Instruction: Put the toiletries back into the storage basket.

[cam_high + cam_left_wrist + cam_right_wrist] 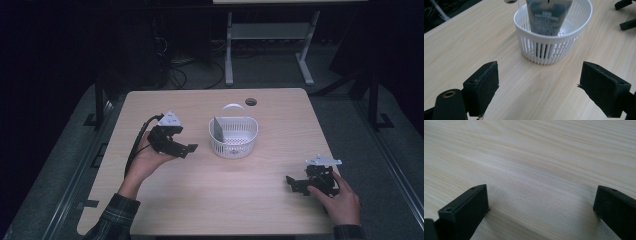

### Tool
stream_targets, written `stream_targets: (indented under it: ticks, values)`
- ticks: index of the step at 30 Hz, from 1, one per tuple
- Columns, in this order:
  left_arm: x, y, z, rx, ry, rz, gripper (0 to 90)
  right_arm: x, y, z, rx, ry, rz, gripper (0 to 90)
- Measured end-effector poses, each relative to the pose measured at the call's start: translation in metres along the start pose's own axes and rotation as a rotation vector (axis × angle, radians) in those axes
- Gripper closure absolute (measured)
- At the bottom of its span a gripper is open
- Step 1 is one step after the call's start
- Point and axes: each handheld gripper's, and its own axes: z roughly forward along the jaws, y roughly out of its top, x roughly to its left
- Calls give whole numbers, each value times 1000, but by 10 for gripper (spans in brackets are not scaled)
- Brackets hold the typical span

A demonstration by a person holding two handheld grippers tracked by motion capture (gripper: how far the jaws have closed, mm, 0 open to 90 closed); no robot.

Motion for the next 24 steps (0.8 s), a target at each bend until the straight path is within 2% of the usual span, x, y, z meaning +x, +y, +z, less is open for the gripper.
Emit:
stream_targets:
  ticks: [4,8,15,24]
  values:
    - [-3,-13,-2,14,13,5,146,0,0,0,0,1,1,0]
    - [-6,-26,-4,4,11,1,146,0,0,0,0,0,-1,0]
    - [-9,-50,-8,-8,35,-2,146,0,0,0,0,0,0,0]
    - [-13,-86,-12,5,51,-36,144,0,0,0,0,0,0,0]
